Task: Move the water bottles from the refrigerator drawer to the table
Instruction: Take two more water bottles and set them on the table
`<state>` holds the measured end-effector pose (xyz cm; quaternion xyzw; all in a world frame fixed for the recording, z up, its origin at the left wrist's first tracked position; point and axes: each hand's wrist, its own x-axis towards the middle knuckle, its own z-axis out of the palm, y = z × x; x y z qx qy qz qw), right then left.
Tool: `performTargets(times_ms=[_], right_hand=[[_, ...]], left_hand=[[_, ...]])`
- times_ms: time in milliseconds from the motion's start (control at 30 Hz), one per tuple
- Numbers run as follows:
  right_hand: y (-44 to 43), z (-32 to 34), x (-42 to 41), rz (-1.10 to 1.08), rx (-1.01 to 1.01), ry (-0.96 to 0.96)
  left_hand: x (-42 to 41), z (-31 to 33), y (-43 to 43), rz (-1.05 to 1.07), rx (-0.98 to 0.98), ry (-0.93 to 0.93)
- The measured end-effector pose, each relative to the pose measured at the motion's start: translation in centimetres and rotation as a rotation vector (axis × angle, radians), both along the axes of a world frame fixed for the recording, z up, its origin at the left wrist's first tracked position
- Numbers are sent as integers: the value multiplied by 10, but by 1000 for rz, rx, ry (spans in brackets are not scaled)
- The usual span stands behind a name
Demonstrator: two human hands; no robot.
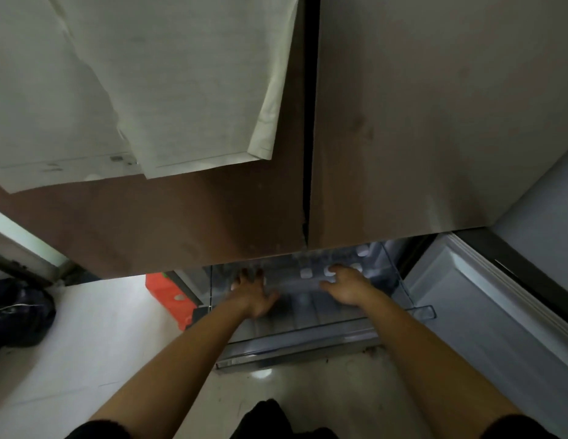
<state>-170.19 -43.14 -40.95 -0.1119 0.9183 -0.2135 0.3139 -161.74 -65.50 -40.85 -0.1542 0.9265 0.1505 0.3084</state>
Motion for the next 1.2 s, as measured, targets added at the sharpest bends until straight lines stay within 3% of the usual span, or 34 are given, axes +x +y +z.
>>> performTargets(times_ms=[233,400,600,833,1067,1200], right_hand=[[-30,-20,-17,126,20,-48],[-53,-86,-46,196,38,-85],[-66,-50,-14,249,123,-14],[-59,-29,5,365,174,-234],[-52,-37,9,346,104,-255],[-56,-37,14,321,79,-234]], left_hand=[[-17,-34,-8,-51,42,-66],[-26,-56,-10,-40,63,-22],[-26,-62,-14,-3,107,80],[-2,-45,-10,-43,190,-86],[8,-51,-8,-14,172,-89],[8,-56,-8,75,284,-58]])
